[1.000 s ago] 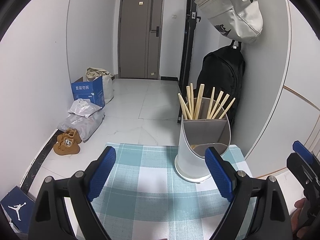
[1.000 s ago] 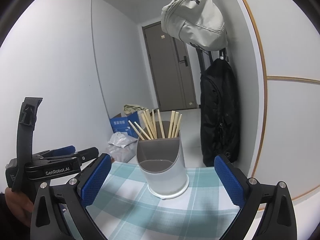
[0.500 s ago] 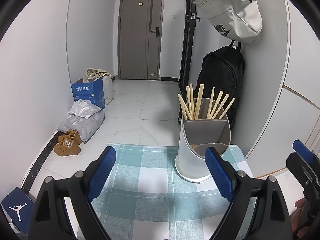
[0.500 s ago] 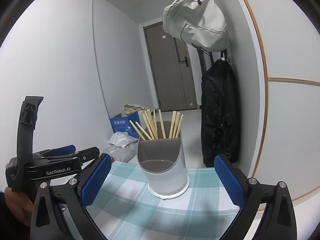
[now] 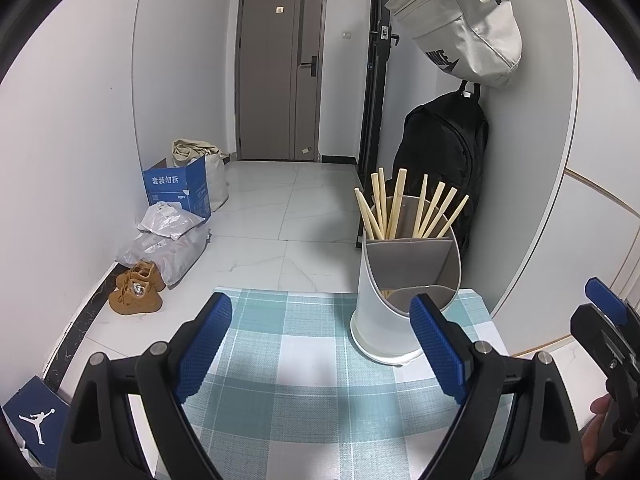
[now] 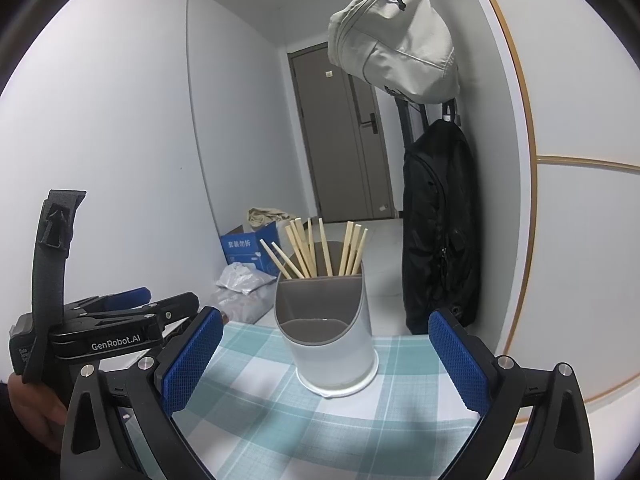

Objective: Organize utensils

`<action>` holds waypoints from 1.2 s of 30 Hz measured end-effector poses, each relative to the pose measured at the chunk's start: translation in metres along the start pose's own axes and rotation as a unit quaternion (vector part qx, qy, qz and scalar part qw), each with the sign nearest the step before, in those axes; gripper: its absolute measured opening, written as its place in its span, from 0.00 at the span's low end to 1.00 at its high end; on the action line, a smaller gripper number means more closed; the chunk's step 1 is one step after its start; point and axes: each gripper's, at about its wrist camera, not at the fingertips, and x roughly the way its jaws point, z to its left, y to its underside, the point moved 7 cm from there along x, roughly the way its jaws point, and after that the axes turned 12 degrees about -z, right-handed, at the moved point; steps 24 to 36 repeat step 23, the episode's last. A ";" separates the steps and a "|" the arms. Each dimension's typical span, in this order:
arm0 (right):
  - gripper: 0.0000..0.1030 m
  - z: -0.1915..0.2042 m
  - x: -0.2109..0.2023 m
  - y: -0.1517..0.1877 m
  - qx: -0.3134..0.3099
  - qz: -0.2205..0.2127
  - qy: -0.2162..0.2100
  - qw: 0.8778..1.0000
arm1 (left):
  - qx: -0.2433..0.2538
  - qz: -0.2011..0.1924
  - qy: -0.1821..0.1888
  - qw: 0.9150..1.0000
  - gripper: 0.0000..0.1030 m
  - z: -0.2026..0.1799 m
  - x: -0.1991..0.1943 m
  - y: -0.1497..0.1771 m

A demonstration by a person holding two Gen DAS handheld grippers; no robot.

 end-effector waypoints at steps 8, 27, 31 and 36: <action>1.00 0.000 0.000 0.000 -0.001 0.000 0.000 1.000 | 0.000 0.000 0.000 1.000 0.85 0.000 0.000 0.000; 1.00 0.000 0.002 0.002 -0.001 0.003 -0.003 1.000 | 0.001 -0.013 0.000 1.000 0.85 0.002 -0.001 -0.001; 1.00 0.000 0.002 0.002 -0.001 0.003 -0.003 1.000 | 0.001 -0.013 0.000 1.000 0.85 0.002 -0.001 -0.001; 1.00 0.000 0.002 0.002 -0.001 0.003 -0.003 1.000 | 0.001 -0.013 0.000 1.000 0.85 0.002 -0.001 -0.001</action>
